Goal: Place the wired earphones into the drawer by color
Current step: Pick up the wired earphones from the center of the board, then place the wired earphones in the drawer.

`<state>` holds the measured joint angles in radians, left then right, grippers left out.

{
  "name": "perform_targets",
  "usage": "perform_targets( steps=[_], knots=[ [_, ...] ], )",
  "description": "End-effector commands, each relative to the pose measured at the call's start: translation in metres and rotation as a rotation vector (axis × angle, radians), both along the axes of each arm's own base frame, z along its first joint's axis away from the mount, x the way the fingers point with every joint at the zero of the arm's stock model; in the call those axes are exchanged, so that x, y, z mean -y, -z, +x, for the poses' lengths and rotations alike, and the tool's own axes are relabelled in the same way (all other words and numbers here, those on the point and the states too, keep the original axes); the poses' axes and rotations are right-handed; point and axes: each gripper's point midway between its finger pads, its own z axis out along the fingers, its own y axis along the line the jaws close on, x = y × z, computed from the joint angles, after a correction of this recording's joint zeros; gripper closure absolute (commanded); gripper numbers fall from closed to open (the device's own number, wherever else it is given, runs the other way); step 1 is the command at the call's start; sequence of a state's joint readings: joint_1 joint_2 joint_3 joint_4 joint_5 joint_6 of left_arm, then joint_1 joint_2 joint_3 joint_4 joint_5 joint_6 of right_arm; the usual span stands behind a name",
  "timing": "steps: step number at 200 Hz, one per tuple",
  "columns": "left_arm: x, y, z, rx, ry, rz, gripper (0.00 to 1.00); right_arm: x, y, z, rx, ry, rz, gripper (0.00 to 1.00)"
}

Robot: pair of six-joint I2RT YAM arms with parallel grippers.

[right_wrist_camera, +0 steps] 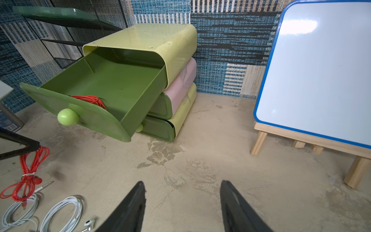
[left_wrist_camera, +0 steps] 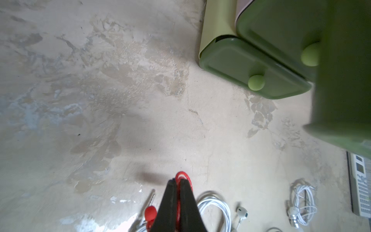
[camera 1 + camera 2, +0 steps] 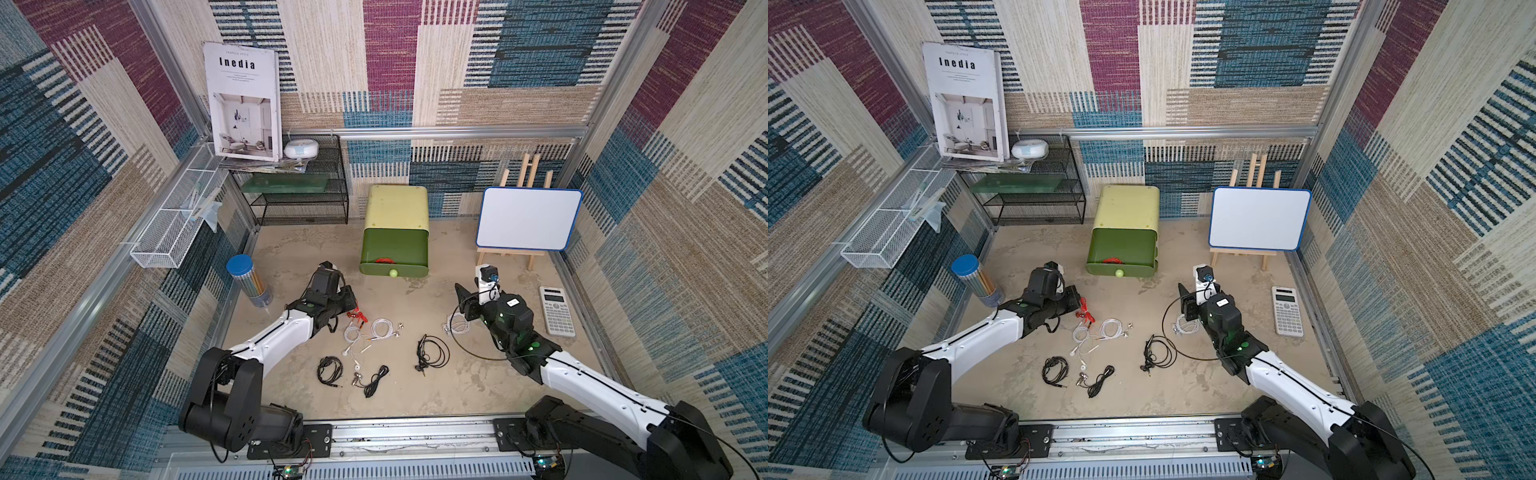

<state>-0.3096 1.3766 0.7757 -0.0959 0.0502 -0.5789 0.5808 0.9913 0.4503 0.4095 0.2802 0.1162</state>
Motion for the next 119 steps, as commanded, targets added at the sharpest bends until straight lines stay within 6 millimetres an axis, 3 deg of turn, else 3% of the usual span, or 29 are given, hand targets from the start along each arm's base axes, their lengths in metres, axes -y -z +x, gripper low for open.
perform_targets(
  steps=[1, 119],
  knots=[
    [-0.006, -0.011, -0.006, 0.020, -0.007, 0.023, 1.00, 0.001, -0.006, 0.000, 0.023, 0.008, 0.011, 0.37],
    [-0.019, -0.107, -0.031, 0.237, -0.008, -0.002, 1.00, 0.002, -0.011, -0.002, 0.033, 0.004, 0.029, 0.37]
  ],
)
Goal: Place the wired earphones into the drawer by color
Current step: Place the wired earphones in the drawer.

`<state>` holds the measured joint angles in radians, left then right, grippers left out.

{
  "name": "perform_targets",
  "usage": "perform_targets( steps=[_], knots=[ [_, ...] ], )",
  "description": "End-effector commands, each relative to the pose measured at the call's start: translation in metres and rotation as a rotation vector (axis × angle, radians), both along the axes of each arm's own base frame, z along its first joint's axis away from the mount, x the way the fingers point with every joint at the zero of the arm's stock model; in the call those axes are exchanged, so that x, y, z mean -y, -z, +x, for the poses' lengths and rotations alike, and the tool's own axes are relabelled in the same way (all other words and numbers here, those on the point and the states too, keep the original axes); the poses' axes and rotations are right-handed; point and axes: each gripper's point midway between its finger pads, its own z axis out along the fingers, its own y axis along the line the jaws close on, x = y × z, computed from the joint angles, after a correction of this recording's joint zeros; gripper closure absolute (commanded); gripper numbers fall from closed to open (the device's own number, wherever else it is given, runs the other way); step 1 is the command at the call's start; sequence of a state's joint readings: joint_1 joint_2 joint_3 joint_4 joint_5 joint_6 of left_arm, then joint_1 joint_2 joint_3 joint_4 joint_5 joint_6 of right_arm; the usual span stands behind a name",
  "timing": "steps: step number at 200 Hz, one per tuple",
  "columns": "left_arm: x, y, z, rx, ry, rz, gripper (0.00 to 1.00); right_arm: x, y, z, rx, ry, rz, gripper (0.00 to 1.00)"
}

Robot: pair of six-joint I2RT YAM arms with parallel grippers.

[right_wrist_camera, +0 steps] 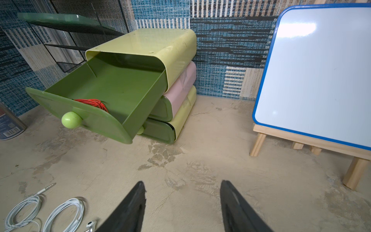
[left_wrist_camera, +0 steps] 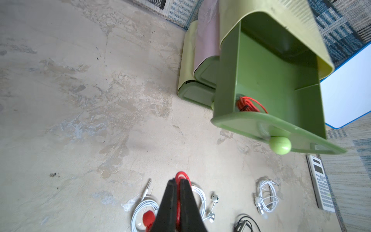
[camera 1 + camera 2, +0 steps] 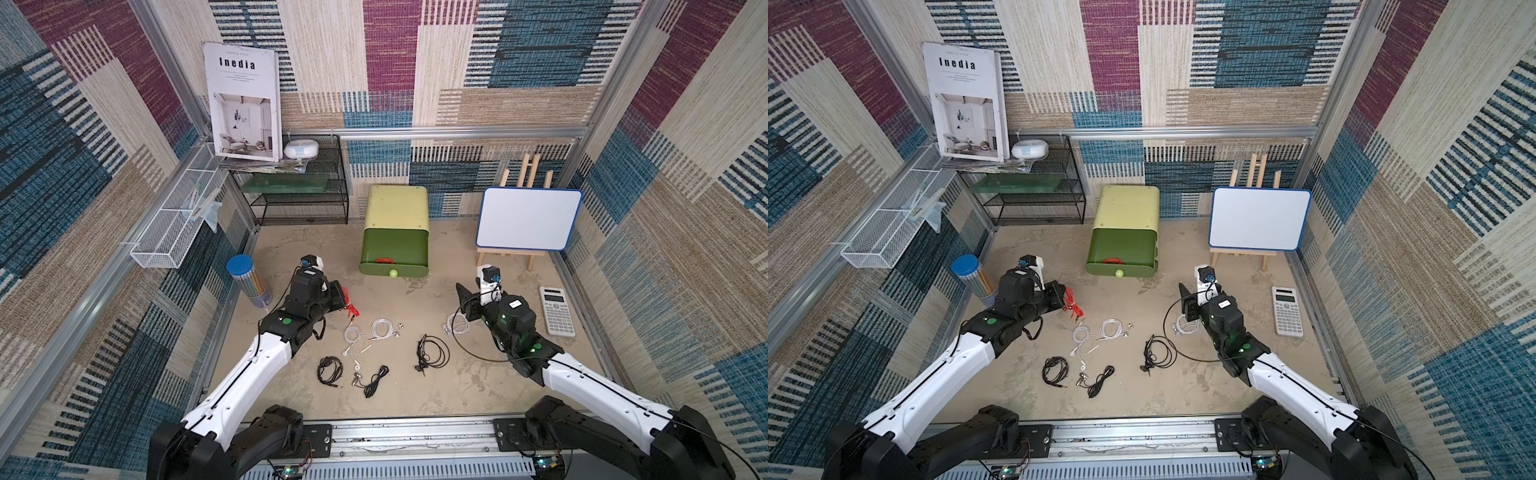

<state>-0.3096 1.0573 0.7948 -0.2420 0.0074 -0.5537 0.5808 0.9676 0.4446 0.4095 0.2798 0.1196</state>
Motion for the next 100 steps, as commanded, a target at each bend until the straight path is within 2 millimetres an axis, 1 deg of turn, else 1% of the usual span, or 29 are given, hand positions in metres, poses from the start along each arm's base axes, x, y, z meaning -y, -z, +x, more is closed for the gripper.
perform_targets(
  steps=[1, 45, 90, 100],
  knots=[
    [-0.002, -0.017, -0.003, 0.042, 0.008, 0.013, 1.00, 0.000, -0.005, 0.000, 0.018, 0.004, 0.016, 0.37],
    [0.011, -0.062, 0.005, 0.155, 0.064, -0.035, 1.00, 0.001, -0.006, 0.000, 0.020, 0.004, 0.019, 0.37],
    [0.023, -0.102, 0.024, 0.243, 0.089, -0.089, 1.00, 0.001, -0.008, -0.001, 0.026, 0.005, 0.023, 0.37],
    [0.026, -0.108, 0.028, 0.254, 0.093, -0.097, 1.00, 0.002, -0.008, -0.001, 0.025, 0.007, 0.023, 0.37]
  ],
)
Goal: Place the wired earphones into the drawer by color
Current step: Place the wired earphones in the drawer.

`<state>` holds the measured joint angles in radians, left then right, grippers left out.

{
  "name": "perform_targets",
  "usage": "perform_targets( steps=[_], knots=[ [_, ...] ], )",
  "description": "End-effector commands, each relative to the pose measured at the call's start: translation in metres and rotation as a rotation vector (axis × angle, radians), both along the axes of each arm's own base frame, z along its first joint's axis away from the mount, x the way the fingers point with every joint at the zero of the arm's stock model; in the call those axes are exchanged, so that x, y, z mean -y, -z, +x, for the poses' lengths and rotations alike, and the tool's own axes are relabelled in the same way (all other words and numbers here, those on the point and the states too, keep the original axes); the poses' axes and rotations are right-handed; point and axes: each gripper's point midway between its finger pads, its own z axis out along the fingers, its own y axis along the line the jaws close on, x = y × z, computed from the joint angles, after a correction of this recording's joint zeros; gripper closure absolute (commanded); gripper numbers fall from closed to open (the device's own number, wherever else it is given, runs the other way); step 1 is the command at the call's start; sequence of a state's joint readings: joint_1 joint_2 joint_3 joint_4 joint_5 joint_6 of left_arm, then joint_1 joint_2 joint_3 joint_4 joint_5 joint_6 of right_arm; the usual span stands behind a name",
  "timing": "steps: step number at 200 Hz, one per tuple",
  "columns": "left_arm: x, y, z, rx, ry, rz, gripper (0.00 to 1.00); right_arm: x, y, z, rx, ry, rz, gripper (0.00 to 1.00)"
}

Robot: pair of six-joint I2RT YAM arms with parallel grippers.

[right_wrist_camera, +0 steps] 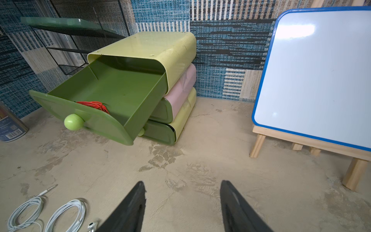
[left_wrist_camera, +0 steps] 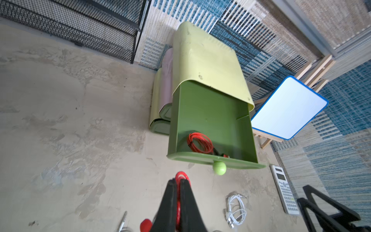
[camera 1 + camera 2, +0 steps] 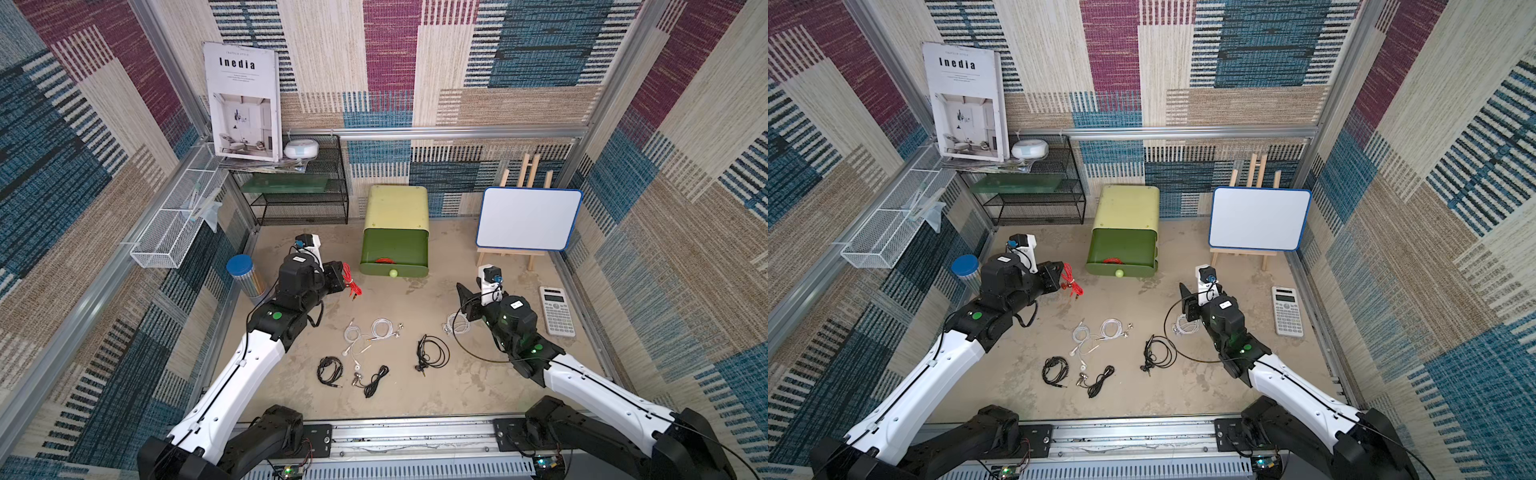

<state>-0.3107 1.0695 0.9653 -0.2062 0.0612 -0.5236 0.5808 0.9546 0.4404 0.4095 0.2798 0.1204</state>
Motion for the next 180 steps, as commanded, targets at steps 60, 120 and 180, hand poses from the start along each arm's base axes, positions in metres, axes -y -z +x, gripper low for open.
perform_targets(
  steps=[60, 120, 180],
  knots=[
    [0.031, -0.049, 0.039, 0.119, 0.057, -0.061, 1.00, 0.002, -0.006, 0.000, 0.021, 0.014, 0.019, 0.37],
    [0.060, -0.057, 0.080, 0.133, 0.097, -0.076, 1.00, 0.003, -0.006, 0.000, 0.023, 0.018, 0.019, 0.37],
    [0.086, -0.035, 0.117, 0.086, 0.124, -0.068, 1.00, 0.005, -0.007, 0.000, 0.028, 0.026, 0.018, 0.37]
  ],
)
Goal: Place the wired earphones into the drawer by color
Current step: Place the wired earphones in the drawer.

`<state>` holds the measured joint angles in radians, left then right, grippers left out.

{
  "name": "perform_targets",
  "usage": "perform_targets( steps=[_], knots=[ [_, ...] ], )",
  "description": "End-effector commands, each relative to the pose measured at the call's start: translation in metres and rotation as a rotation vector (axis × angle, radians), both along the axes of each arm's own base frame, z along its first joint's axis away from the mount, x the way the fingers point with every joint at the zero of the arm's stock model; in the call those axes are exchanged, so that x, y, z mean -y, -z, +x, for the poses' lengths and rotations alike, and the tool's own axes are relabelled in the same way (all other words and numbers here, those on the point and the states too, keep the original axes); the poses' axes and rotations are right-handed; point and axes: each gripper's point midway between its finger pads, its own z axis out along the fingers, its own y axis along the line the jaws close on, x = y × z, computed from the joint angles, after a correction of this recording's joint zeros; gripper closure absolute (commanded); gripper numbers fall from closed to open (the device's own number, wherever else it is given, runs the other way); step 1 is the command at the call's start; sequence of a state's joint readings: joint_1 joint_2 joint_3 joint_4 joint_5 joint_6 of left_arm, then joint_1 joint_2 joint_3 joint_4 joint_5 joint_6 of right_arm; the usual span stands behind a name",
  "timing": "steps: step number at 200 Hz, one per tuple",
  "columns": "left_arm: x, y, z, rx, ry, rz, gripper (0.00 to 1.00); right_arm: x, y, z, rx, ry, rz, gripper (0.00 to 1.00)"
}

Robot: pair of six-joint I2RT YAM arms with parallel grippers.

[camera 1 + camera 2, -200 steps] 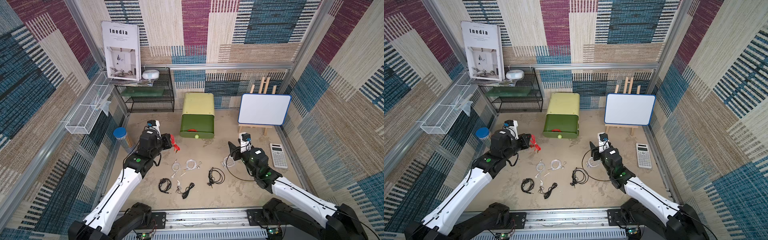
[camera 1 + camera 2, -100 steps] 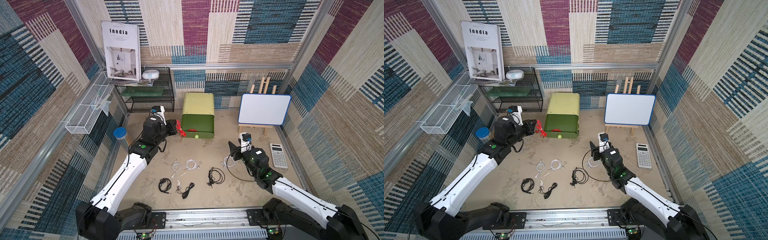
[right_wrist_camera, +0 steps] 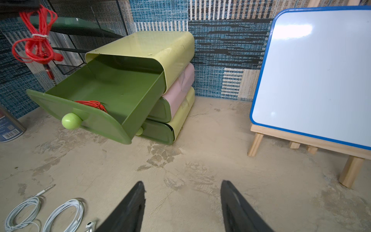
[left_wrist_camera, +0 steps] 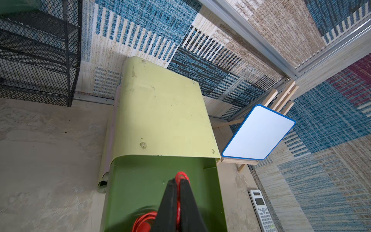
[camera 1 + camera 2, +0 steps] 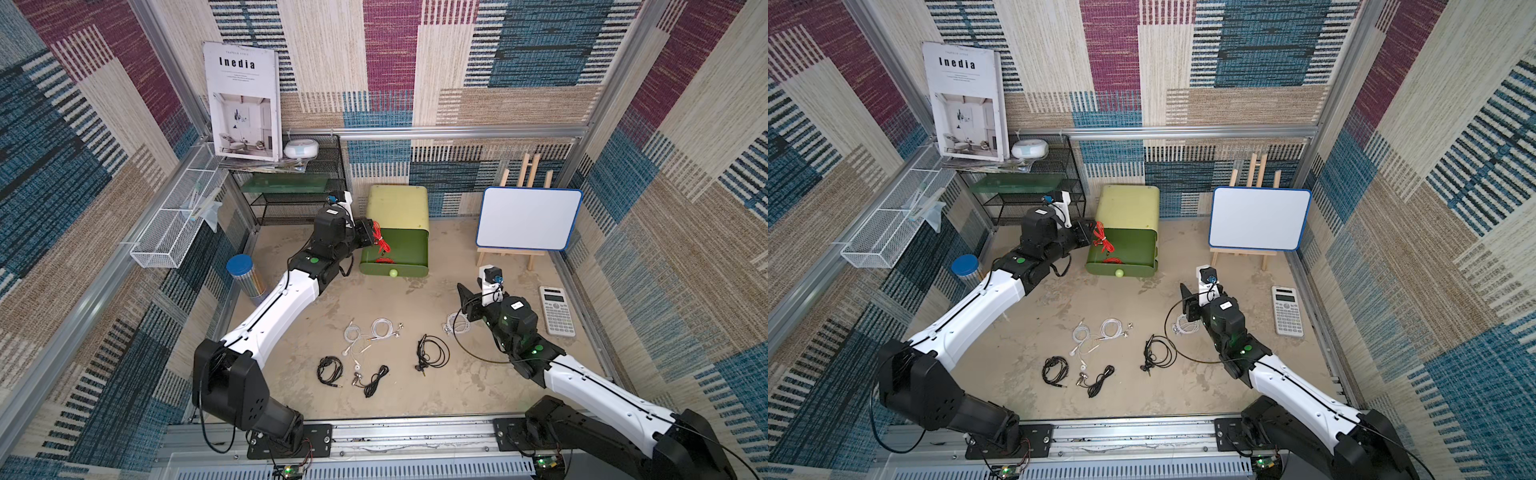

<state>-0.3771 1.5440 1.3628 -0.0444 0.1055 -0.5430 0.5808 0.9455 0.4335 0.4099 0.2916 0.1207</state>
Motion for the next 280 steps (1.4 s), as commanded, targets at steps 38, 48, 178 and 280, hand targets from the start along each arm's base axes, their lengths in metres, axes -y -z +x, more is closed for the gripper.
perform_targets(
  steps=[38, 48, 178, 280],
  knots=[
    [0.018, 0.013, 0.020, -0.011, 0.033, 0.002, 1.00, 0.003, -0.007, 0.001, 0.026, 0.017, 0.017, 0.36],
    [0.019, 0.018, 0.021, -0.020, 0.035, 0.007, 1.00, 0.003, -0.007, 0.001, 0.027, 0.019, 0.017, 0.36],
    [0.019, 0.023, 0.019, -0.048, 0.042, 0.023, 0.58, 0.002, -0.010, -0.001, 0.034, 0.012, 0.023, 0.36],
    [-0.032, 0.025, -0.071, -0.007, -0.019, 0.083, 0.01, -0.037, -0.029, -0.015, 0.028, -0.224, 0.097, 0.36]
  ],
)
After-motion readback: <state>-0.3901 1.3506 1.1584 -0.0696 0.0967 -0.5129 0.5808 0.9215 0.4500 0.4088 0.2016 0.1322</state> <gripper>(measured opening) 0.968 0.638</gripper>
